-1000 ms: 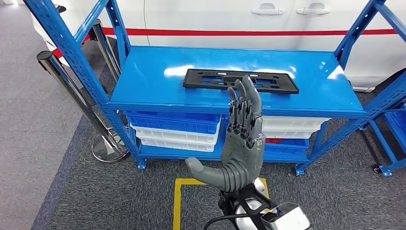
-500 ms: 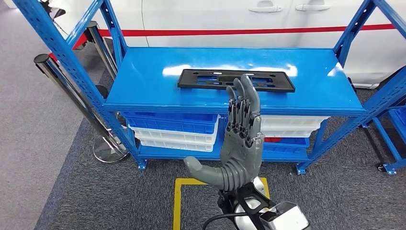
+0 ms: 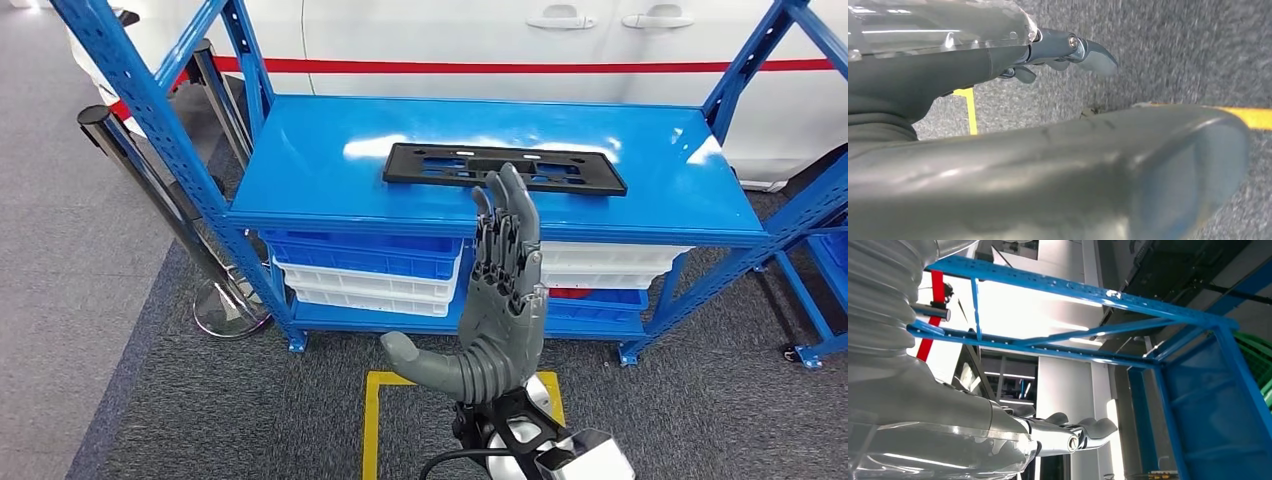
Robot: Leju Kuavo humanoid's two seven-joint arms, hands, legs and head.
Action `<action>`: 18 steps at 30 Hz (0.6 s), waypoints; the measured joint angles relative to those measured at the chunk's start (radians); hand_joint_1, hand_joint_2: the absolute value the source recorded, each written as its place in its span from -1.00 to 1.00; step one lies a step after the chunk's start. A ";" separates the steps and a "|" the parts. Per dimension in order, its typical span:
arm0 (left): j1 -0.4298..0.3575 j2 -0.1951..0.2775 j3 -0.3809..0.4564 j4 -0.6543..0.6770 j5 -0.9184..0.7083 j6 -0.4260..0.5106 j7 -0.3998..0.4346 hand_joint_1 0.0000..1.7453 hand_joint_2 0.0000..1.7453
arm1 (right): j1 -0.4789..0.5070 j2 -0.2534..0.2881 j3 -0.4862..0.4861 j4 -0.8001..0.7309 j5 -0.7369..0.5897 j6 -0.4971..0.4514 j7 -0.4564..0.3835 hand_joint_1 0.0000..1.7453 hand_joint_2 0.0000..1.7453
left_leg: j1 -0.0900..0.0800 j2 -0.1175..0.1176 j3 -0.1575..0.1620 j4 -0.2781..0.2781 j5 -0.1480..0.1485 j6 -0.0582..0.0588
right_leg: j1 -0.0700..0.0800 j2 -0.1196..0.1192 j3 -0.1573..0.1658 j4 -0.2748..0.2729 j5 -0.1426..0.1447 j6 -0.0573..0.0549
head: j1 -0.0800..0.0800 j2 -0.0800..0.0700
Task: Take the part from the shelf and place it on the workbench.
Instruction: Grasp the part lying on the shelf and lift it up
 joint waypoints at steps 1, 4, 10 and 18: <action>-0.001 0.000 0.000 0.000 0.000 0.000 0.000 -1.00 -1.00 | 0.000 -0.002 0.001 0.000 -0.003 -0.001 0.000 -1.00 1.00 | 0.001 0.001 0.001 -0.003 0.002 0.005 | -0.002 0.000 -0.022 0.048 -0.028 0.005 | 0.000 0.000; -0.001 0.000 0.000 0.000 0.001 0.001 0.000 -1.00 -1.00 | 0.005 -0.007 0.004 0.000 -0.009 -0.006 0.000 -1.00 1.00 | 0.000 0.002 -0.001 -0.003 0.003 0.009 | -0.006 0.000 -0.108 0.225 -0.101 0.015 | 0.000 0.000; -0.001 0.000 0.000 0.000 0.001 0.001 0.000 -1.00 -1.00 | 0.005 -0.012 0.007 0.000 -0.011 -0.008 0.000 -1.00 1.00 | -0.003 -0.002 0.001 0.003 -0.003 -0.005 | -0.005 0.000 0.008 -0.016 0.026 0.002 | 0.000 0.000; -0.001 0.000 0.000 0.000 0.002 0.001 -0.003 -1.00 -1.00 | 0.003 -0.013 0.012 0.000 -0.012 -0.001 0.000 -1.00 1.00 | 0.002 0.000 -0.091 0.209 -0.120 -0.040 | -0.003 -0.003 0.023 -0.052 0.032 -0.040 | -0.002 0.000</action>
